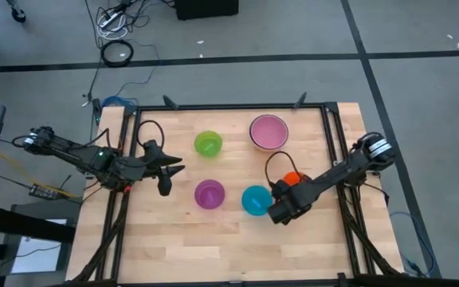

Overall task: Nest bowls inside each other
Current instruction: Stack the orange bowl on the pink bowl

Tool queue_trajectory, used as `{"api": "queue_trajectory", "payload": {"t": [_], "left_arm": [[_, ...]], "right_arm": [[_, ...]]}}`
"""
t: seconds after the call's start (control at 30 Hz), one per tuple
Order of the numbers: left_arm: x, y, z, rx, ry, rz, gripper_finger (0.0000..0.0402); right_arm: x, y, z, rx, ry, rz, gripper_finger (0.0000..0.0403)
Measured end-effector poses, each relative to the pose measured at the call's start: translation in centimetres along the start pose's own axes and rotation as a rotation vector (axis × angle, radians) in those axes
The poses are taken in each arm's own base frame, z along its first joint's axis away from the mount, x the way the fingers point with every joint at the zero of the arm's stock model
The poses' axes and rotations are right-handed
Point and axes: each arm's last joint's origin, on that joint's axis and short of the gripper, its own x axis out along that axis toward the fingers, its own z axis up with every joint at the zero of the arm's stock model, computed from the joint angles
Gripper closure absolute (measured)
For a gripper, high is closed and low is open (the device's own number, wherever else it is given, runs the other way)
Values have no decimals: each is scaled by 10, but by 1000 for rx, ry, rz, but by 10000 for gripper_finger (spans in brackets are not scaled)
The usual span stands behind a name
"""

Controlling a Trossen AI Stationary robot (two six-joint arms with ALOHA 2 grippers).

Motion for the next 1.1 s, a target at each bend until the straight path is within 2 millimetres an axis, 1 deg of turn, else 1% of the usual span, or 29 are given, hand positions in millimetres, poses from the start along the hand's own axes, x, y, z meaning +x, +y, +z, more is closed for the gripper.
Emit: {"api": "queue_trajectory", "payload": {"t": [0.2, 0.37, 0.47, 0.53, 0.6, 0.7, 0.73, 0.77, 0.83, 0.9, 1.03, 1.1], "left_arm": [[0, 0, 0, 0, 0, 0, 264], [0, 0, 0, -1, -1, 0, 264], [0, 0, 0, -1, -1, -1, 264], [0, 0, 0, -2, -1, -1, 264], [0, 0, 0, -2, -1, -1, 264], [0, 0, 0, -2, -2, -1, 264], [0, 0, 0, -2, -2, -1, 264], [0, 0, 0, -2, -2, -1, 264], [0, 0, 0, -2, -2, -1, 264], [0, 0, 0, -3, -3, -2, 264], [0, 0, 0, -4, -3, -2, 264], [0, 0, 0, -5, -4, -3, 264]], "right_arm": [[13, 6, 4, -15, -19, -45, 226], [35, 8, 12, -8, -3, -52, 237], [42, 6, 14, 9, -1, -41, 249], [43, 4, 15, 14, 1, -43, 269], [41, 1, 16, 8, 9, -49, 300], [38, -1, 15, -7, 31, -34, 368], [36, -2, 15, -13, 34, -25, 385], [33, -3, 15, -16, 32, -15, 393], [28, -7, 13, -7, 38, -19, 394], [19, -15, 12, -7, 33, -34, 399], [-12, -34, 16, 9, -41, -87, 401], [-29, -44, 23, 38, -108, -91, 402]]}}
